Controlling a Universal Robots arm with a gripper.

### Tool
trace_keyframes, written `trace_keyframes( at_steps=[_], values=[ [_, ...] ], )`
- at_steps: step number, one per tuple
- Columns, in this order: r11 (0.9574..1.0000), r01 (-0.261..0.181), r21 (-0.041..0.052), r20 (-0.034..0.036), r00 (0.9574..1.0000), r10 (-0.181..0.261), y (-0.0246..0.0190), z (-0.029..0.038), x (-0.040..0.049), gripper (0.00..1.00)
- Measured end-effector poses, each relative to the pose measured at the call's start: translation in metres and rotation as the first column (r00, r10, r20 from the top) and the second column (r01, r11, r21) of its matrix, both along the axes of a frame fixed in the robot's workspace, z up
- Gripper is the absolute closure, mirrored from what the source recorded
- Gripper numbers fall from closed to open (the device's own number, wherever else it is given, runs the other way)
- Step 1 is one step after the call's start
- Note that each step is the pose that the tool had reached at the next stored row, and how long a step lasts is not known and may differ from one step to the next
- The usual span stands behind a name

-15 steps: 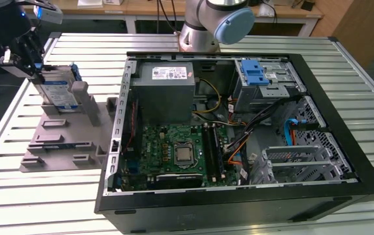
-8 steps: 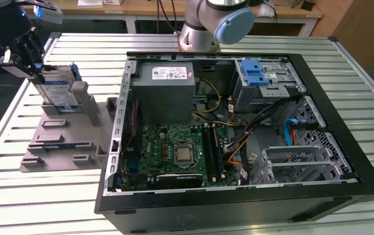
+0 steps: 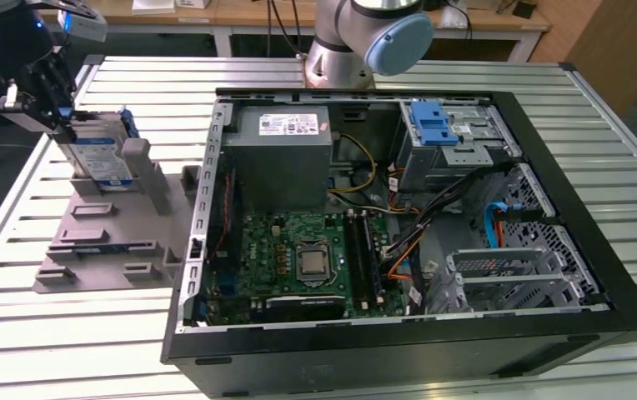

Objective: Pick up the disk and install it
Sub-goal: 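Pick up the disk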

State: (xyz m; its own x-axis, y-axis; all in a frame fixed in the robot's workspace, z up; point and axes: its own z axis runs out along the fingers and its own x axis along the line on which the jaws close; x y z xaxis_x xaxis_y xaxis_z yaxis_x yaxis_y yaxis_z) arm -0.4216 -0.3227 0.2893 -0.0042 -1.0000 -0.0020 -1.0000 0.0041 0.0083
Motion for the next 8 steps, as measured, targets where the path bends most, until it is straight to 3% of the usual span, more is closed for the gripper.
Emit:
trace_keyframes(
  at_steps=[8],
  values=[
    [0.9999,0.01,-0.0009,-0.0001,0.9999,-0.01,0.0,0.0001,0.0,0.64]
  ],
)
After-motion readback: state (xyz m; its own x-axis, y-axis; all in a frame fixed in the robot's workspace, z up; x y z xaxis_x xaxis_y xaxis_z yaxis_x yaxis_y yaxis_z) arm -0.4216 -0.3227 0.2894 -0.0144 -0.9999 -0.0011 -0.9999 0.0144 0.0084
